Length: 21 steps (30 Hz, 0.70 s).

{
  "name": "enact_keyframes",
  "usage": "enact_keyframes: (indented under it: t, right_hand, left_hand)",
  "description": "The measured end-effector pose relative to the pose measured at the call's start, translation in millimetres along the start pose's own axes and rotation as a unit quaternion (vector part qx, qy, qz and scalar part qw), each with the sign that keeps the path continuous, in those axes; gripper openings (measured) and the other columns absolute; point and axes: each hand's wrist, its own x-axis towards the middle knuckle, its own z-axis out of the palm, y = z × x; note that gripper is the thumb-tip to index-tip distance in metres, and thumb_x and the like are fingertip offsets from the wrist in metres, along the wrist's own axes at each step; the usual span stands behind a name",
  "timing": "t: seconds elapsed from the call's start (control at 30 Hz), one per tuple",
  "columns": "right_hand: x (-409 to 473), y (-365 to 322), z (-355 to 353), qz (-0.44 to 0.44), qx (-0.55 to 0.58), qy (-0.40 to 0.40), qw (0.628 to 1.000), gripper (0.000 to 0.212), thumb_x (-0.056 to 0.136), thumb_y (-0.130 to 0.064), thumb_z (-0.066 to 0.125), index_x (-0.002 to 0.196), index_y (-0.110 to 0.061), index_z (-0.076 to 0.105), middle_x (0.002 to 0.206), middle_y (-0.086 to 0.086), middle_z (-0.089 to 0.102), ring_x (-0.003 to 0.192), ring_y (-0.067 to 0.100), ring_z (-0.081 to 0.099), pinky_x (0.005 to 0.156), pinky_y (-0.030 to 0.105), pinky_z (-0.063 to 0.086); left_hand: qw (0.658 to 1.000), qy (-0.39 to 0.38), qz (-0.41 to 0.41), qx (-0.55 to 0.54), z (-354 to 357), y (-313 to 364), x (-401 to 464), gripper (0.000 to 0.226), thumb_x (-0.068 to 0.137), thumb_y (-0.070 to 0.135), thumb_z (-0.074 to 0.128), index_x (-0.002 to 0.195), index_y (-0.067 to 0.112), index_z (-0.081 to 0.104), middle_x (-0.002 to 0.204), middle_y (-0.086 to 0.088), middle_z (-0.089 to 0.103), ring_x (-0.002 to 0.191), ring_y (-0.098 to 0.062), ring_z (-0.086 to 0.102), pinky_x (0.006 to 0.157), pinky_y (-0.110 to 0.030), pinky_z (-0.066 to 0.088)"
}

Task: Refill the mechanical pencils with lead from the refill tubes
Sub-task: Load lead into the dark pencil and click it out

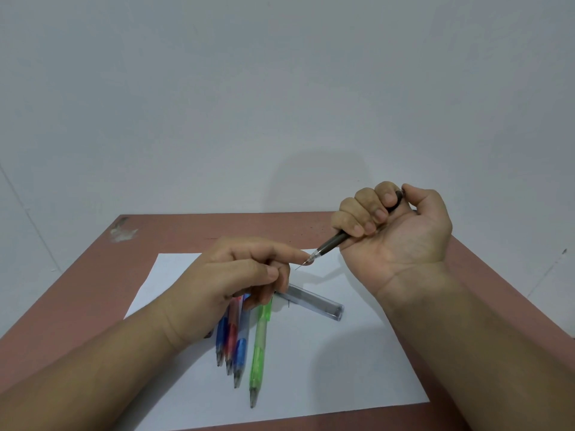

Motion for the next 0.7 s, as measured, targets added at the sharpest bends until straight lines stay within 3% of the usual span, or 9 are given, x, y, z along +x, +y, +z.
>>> enact_keyframes:
  t: [0.13,0.3,0.43,0.5,0.7]
  right_hand:
    - [1,0,-1,-0.004,-0.004,0.003,1.0,0.021,0.077,-0.029,0.04,0.061,-0.015,0.036,0.058,-0.001,0.022,0.046,0.015,0.02,0.046,0.023,0.023]
    - [3,-1,-3,-0.012,-0.013,0.013,1.0,0.02,0.074,-0.029,0.041,0.061,-0.015,0.036,0.057,-0.001,0.023,0.046,0.015,0.019,0.046,0.023,0.022]
    - [4,-1,-4,-0.015,-0.017,0.019,1.0,0.019,0.073,-0.029,0.041,0.061,-0.015,0.036,0.057,-0.001,0.023,0.046,0.015,0.019,0.047,0.023,0.022]
    - [5,-1,-4,-0.016,-0.019,0.022,0.999,0.019,0.073,-0.028,0.041,0.061,-0.015,0.036,0.057,-0.001,0.023,0.046,0.015,0.019,0.047,0.023,0.022]
    - [4,0,-5,-0.016,-0.016,0.025,0.999,0.019,0.073,-0.029,0.041,0.061,-0.015,0.036,0.057,-0.001,0.023,0.046,0.015,0.019,0.046,0.023,0.022]
  left_hand:
    - [0.999,0.027,-0.012,0.028,4,1,1,0.039,0.077,0.014,0.059,0.111,0.022,0.077,0.075,-0.008,0.054,0.065,-0.017,0.045,0.06,-0.03,0.037]
    - [0.985,0.083,-0.007,0.152,2,0,-1,0.034,0.095,0.008,0.064,0.11,0.037,0.075,0.076,-0.005,0.057,0.065,-0.012,0.05,0.065,-0.013,0.044]
    - [0.964,0.093,0.04,0.246,1,-4,0,0.02,0.092,0.023,0.069,0.109,0.031,0.074,0.066,0.004,0.053,0.06,-0.004,0.049,0.065,-0.008,0.042]
    - [0.947,0.101,0.072,0.296,-2,-9,1,0.023,0.088,0.037,0.071,0.109,0.027,0.075,0.065,0.01,0.052,0.061,-0.007,0.052,0.066,-0.007,0.041]
    - [0.925,0.122,0.109,0.342,-8,-14,4,0.026,0.087,0.045,0.074,0.112,0.048,0.068,0.077,0.014,0.059,0.065,-0.015,0.052,0.062,-0.01,0.04]
